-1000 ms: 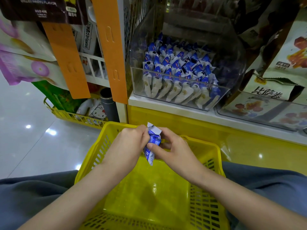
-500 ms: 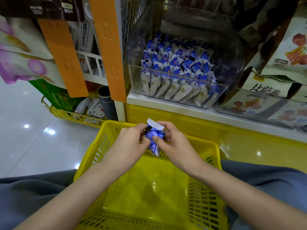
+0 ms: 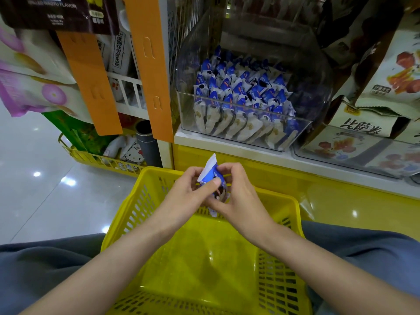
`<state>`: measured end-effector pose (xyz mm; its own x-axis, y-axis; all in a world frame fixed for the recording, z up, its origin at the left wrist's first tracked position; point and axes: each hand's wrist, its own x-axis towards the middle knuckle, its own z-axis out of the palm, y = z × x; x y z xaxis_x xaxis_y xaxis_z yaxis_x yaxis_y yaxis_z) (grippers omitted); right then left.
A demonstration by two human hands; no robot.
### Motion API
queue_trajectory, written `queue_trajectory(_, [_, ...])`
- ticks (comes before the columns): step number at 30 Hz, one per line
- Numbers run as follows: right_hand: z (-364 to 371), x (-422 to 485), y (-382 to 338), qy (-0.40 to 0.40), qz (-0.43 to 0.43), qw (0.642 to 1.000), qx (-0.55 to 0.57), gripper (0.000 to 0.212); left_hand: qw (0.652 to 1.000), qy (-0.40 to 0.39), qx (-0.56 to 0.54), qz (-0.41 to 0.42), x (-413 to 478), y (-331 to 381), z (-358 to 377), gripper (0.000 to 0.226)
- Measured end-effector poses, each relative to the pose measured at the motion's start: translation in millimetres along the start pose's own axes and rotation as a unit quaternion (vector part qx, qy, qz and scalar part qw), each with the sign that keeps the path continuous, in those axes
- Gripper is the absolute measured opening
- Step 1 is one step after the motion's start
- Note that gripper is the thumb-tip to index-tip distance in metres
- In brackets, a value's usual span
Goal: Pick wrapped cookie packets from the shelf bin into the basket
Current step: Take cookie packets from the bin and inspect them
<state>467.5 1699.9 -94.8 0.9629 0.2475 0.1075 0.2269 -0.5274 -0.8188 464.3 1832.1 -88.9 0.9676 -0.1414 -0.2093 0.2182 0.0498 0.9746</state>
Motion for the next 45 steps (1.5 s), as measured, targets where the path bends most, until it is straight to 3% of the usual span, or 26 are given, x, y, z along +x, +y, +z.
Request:
queue_trajectory(1, [-1.7,0.7,-1.3,-0.009,0.005,1.0,0.006,0.059,1.0,0.029,0.007,0.006,1.0,1.0,-0.1,0.013])
queue_trajectory(4, [-7.1,4.7,-5.8,-0.023,0.058,0.994,0.087,0.059,0.997,0.064,-0.03,-0.004,5.3,5.5,-4.1,0.019])
queue_trajectory(12, [-19.3,12.6,-15.4,-0.026,0.127,0.951,0.28,0.021,0.983,0.107,-0.148,-0.017,12.1,12.5,-14.8,0.027])
queue_trajectory(17, [-23.7,18.3,-23.1,0.029,0.113,0.946,0.302,0.017,0.989,0.025,-0.146,-0.013,8.6,24.2,-16.4,0.032])
queue_trajectory(21, [-28.6,31.6,-42.9,-0.001,0.031,0.981,0.191,0.018,0.987,0.079,-0.14,0.0,7.0,31.2,-22.8,0.025])
queue_trajectory(26, [-61.7,100.7,-75.9,0.108,-0.094,0.99,-0.008,0.013,0.977,0.124,-0.173,0.015,13.5,39.0,-43.7,0.015])
queue_trajectory(28, [-63.7,139.1,-82.9,0.091,-0.082,0.988,-0.098,0.02,0.973,0.13,-0.192,0.01,15.0,41.5,-49.2,0.013])
queue_trajectory(33, [-50.4,196.2,-75.2,-0.04,0.026,0.959,-0.279,0.027,0.971,0.137,-0.194,0.003,16.9,43.1,-56.0,0.016])
queue_trajectory(35, [-46.2,203.1,-76.1,-0.058,0.031,0.951,-0.302,0.033,0.974,0.133,-0.184,0.001,16.6,43.7,-55.5,0.016])
queue_trajectory(40, [-37.8,206.3,-82.4,-0.067,0.065,0.913,-0.397,0.023,0.975,0.132,-0.178,-0.009,14.5,50.2,-54.2,0.009])
queue_trajectory(42, [-38.8,203.2,-82.5,-0.056,0.064,0.924,-0.372,0.022,0.974,0.133,-0.18,-0.011,13.4,52.2,-54.5,0.008])
queue_trajectory(45, [-51.1,197.5,-85.9,0.023,0.07,0.962,-0.263,0.016,0.973,0.142,-0.184,-0.01,12.1,53.4,-55.5,0.012])
